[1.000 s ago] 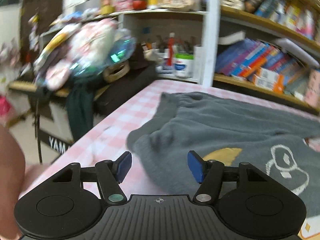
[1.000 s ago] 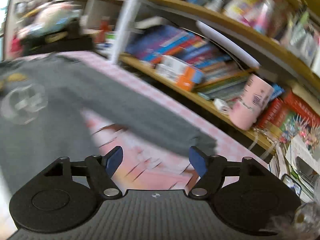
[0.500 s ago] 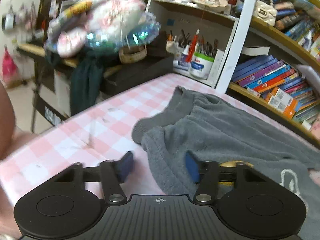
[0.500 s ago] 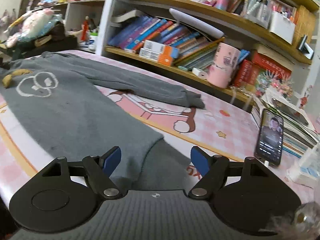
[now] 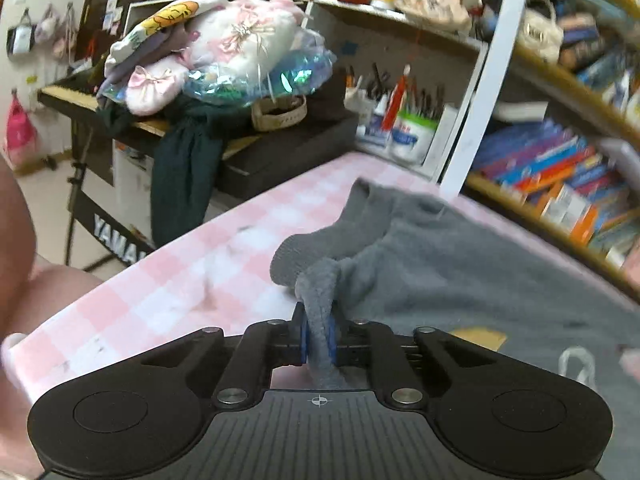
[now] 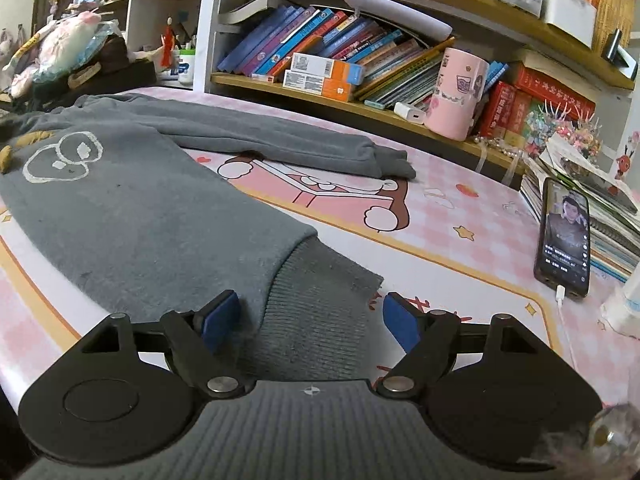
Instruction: Fold clothes
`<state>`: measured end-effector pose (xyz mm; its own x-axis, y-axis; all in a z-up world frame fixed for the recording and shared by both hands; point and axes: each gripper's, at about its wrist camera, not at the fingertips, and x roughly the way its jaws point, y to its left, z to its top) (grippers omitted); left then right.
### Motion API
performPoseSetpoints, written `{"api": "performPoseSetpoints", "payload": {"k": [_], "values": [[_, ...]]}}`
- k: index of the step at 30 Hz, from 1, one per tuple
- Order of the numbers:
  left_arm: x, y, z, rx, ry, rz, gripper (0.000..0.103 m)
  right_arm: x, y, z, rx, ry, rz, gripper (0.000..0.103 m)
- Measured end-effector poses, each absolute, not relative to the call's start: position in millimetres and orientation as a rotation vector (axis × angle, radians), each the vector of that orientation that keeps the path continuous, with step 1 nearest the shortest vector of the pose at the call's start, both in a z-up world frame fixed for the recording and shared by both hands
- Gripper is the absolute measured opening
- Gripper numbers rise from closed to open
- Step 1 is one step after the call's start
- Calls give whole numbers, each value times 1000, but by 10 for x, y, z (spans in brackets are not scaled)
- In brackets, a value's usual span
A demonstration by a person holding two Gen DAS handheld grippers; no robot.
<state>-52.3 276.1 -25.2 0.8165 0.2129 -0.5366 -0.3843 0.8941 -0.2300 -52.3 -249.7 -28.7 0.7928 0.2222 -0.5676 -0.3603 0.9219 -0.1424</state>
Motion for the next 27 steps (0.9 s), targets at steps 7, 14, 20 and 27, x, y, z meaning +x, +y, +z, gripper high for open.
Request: {"api": "performPoseSetpoints", "payload": {"k": [7, 14, 20, 27], "values": [[-846, 2506, -131, -302, 453, 366, 78, -581, -2450, -235, -257, 563, 319, 77], [-1224, 2063, -59, -452, 415, 219, 96, -757, -2357, -81, -265, 509, 363, 78], [-1244, 1468, -17, -437, 424, 119, 99, -889, -2382, -21, -278, 532, 392, 79], [-1369, 701, -37, -389, 410, 27, 103, -890, -2524, -18, -234, 529, 329, 88]]}}
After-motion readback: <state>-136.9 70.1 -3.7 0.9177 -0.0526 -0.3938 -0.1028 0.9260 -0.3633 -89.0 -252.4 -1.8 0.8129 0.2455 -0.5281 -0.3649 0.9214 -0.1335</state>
